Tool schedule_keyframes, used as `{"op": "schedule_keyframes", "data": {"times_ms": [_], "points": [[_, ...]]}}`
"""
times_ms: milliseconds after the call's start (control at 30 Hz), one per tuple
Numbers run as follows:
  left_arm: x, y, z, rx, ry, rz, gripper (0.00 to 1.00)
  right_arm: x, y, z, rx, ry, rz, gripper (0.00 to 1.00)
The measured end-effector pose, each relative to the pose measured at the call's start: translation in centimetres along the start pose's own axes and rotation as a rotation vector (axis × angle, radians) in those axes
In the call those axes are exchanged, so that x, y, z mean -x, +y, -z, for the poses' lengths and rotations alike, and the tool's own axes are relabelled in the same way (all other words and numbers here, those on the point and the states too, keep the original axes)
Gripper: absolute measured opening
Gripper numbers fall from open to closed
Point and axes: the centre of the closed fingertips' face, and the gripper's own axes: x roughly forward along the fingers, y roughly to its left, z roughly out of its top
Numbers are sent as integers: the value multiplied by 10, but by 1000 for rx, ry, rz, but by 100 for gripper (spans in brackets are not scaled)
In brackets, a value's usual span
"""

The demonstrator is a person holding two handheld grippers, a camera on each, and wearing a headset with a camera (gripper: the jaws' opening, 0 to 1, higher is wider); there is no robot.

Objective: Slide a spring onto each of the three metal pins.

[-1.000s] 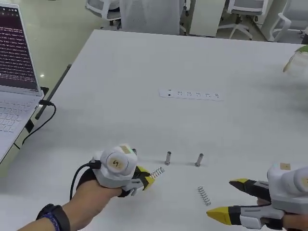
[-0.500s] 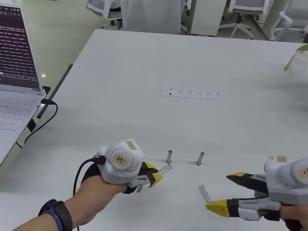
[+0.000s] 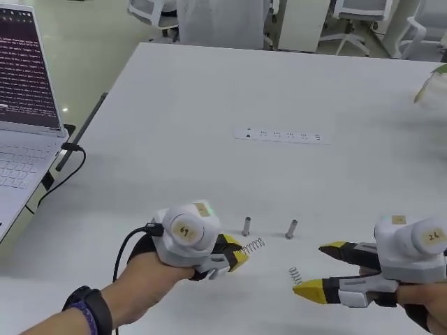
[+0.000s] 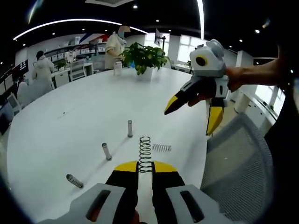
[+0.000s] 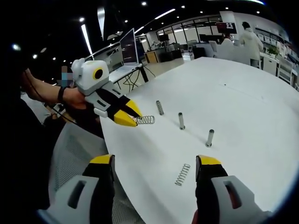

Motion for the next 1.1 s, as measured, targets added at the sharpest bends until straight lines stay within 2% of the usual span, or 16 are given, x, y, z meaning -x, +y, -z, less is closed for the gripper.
{"op": "schedule_keyframes", "data": {"times_ms": [467,967,1100], "points": [[-7,-20,-14,-38,-17,47,2,-4,1,-11,24,-9,-24,63],[-10,-36,-26,-74,-33,87,2,-10,8,-21,27,-45,-69,46],[-10,-40,-29,-85,-36,96,2,-11,11,-23,25,-57,-84,39]]}}
